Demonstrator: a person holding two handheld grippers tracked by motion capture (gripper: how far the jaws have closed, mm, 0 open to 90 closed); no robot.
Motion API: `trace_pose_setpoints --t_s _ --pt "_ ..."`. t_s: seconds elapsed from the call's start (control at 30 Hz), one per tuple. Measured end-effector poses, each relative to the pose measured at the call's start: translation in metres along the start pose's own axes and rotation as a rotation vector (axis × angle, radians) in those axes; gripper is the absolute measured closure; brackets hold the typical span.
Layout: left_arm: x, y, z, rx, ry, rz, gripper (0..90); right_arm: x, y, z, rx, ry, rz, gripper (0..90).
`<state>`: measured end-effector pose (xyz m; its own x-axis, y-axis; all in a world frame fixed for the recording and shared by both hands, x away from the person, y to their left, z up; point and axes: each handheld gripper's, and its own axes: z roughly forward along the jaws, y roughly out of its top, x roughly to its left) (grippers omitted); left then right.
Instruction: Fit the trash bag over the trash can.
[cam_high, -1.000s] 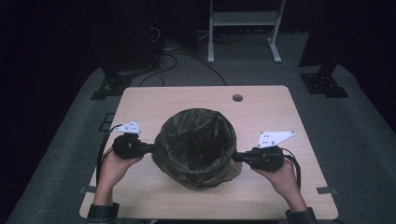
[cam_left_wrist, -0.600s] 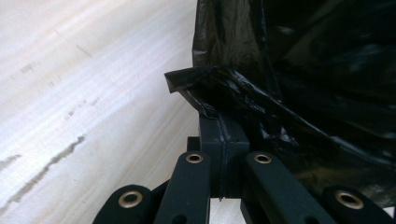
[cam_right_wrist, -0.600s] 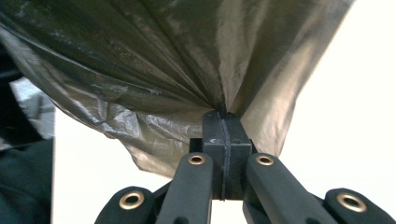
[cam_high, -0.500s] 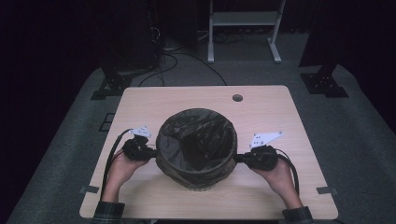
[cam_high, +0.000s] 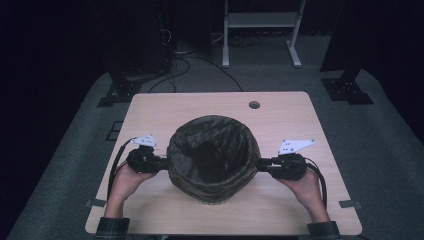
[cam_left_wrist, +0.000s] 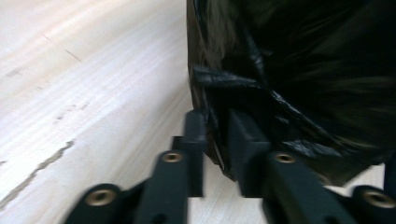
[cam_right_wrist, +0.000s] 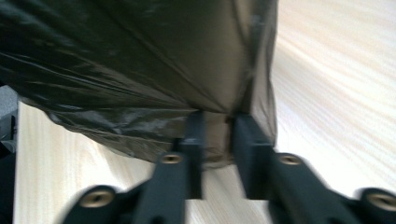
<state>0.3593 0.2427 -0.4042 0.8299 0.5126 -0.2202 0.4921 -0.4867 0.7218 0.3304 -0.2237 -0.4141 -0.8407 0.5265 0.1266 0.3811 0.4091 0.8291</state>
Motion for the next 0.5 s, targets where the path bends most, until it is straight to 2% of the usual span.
trace_pose_setpoints --t_s 0.13,0.2,0.23,0.27,0.3,0.37,0.43,0.5 --pt "-0.005 -0.005 -0.015 -0.035 0.014 0.019 48.9 0.004 0.004 -0.008 -0.027 -0.011 -0.011 44.7" --pt "-0.010 -0.008 -0.021 -0.044 0.013 0.044 41.0 0.006 0.007 -0.012 -0.040 -0.003 -0.015 35.9" --pt "-0.012 -0.010 -0.023 -0.050 0.013 0.053 35.9 0.007 0.008 -0.015 -0.049 -0.001 -0.015 30.5" --pt "-0.014 -0.012 -0.025 -0.053 0.019 0.062 31.3 0.007 0.010 -0.017 -0.053 0.003 -0.009 21.0" --pt "-0.017 -0.014 -0.027 -0.057 0.030 0.077 26.2 0.008 0.012 -0.019 -0.051 0.015 -0.004 16.3" --pt "-0.022 -0.018 -0.030 -0.058 0.047 0.098 17.9 0.010 0.015 -0.023 -0.064 0.026 -0.022 9.9" --pt "-0.025 -0.022 -0.032 -0.063 0.061 0.113 9.6 0.014 0.019 -0.027 -0.085 0.052 -0.044 9.5" --pt "-0.028 -0.026 -0.032 -0.065 0.071 0.122 4.4 0.017 0.023 -0.030 -0.101 0.056 -0.060 9.3"
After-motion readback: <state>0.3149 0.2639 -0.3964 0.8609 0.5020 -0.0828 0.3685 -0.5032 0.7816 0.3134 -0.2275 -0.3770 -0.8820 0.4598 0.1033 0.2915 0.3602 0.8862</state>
